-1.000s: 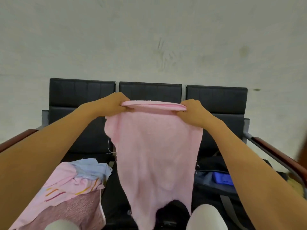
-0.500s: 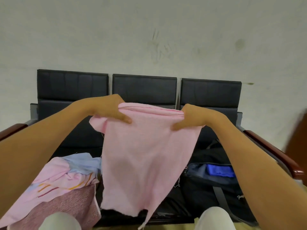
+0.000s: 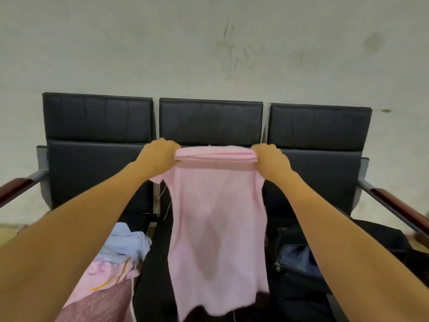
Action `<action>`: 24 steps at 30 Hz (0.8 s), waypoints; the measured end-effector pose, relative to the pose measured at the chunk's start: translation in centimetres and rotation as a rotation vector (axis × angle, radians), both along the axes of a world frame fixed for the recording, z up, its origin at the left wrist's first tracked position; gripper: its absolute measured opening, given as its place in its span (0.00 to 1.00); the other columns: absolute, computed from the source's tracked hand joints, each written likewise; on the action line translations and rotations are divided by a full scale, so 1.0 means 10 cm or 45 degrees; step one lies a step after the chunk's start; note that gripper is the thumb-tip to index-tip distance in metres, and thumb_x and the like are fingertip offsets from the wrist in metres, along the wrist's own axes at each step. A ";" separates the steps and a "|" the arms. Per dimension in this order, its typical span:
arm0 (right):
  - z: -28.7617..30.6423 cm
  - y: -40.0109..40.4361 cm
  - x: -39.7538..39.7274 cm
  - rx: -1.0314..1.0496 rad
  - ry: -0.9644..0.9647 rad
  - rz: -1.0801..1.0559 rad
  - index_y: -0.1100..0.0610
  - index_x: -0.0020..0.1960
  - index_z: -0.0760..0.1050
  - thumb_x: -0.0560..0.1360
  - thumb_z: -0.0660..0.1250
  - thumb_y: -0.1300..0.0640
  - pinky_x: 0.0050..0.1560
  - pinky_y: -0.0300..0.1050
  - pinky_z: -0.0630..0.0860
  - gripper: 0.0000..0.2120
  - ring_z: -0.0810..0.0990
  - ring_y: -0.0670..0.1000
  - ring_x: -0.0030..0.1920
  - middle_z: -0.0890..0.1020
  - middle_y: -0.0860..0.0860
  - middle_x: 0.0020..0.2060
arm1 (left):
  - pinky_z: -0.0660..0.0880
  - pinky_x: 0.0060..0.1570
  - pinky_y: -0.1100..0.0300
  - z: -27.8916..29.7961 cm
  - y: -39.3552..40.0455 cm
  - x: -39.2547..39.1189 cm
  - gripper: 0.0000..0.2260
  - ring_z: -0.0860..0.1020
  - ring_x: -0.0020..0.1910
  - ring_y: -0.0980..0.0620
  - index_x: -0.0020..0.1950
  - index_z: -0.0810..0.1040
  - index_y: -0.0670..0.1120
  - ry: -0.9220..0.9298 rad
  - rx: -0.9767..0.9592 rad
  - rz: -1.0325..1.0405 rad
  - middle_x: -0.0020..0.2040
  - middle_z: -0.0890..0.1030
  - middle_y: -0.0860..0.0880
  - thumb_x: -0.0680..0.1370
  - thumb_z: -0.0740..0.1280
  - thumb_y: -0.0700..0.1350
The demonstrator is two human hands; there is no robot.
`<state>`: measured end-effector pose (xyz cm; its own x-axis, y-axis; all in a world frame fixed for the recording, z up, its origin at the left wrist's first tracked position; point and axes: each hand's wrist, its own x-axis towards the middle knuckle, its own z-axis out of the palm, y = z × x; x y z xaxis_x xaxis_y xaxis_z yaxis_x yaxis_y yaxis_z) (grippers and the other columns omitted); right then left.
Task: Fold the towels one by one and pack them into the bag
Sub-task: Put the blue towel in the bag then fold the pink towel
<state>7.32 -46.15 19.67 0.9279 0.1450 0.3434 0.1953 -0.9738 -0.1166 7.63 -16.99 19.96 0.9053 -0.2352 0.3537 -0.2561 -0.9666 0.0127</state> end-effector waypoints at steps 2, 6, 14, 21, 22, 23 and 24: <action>0.12 0.04 0.13 0.000 -0.186 -0.047 0.57 0.42 0.67 0.79 0.57 0.65 0.37 0.49 0.69 0.07 0.72 0.55 0.36 0.69 0.49 0.33 | 0.72 0.36 0.54 0.10 -0.02 0.13 0.04 0.76 0.36 0.46 0.43 0.74 0.44 -0.167 0.014 0.022 0.37 0.78 0.46 0.77 0.62 0.40; 0.29 0.03 0.28 0.025 -0.355 -0.075 0.58 0.44 0.67 0.79 0.58 0.65 0.35 0.50 0.73 0.06 0.72 0.53 0.34 0.71 0.51 0.34 | 0.75 0.39 0.51 0.28 -0.02 0.24 0.03 0.78 0.36 0.43 0.45 0.76 0.43 -0.379 0.020 -0.056 0.37 0.79 0.44 0.77 0.64 0.38; -0.07 0.04 0.12 -0.006 -0.136 -0.005 0.56 0.43 0.70 0.79 0.59 0.63 0.36 0.49 0.73 0.07 0.78 0.56 0.39 0.74 0.52 0.36 | 0.77 0.43 0.51 0.12 0.15 -0.03 0.04 0.80 0.43 0.47 0.49 0.80 0.46 0.038 0.024 -0.228 0.44 0.82 0.47 0.77 0.68 0.45; -1.00 -0.03 -0.40 0.086 0.675 0.216 0.53 0.33 0.70 0.73 0.67 0.52 0.35 0.45 0.74 0.12 0.75 0.50 0.32 0.78 0.50 0.33 | 0.78 0.40 0.56 -0.90 0.22 -0.33 0.12 0.79 0.38 0.54 0.40 0.80 0.49 0.681 -0.131 -0.281 0.38 0.80 0.52 0.73 0.72 0.57; -1.16 -0.05 -0.47 0.097 0.740 0.246 0.51 0.34 0.70 0.75 0.67 0.51 0.39 0.46 0.75 0.12 0.76 0.51 0.35 0.78 0.49 0.35 | 0.76 0.39 0.56 -1.09 0.22 -0.38 0.13 0.78 0.36 0.53 0.38 0.78 0.48 0.736 -0.148 -0.275 0.36 0.79 0.52 0.74 0.72 0.56; -1.33 -0.06 -0.53 0.095 0.795 0.274 0.49 0.36 0.70 0.77 0.67 0.51 0.46 0.47 0.76 0.11 0.77 0.52 0.40 0.78 0.49 0.38 | 0.73 0.36 0.58 -1.26 0.23 -0.42 0.15 0.75 0.33 0.52 0.34 0.76 0.48 0.771 -0.159 -0.275 0.33 0.76 0.53 0.74 0.72 0.55; -1.48 -0.08 -0.61 0.092 0.863 0.296 0.48 0.38 0.71 0.78 0.66 0.52 0.51 0.49 0.76 0.10 0.77 0.53 0.44 0.78 0.49 0.40 | 0.70 0.34 0.59 -1.42 0.24 -0.47 0.17 0.71 0.30 0.53 0.31 0.73 0.48 0.805 -0.166 -0.283 0.30 0.73 0.54 0.74 0.72 0.55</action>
<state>1.20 -46.91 4.87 0.8883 0.3634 -0.2806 0.2586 -0.9010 -0.3482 2.95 -14.64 5.73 0.8825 -0.4308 -0.1889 -0.3535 -0.8722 0.3380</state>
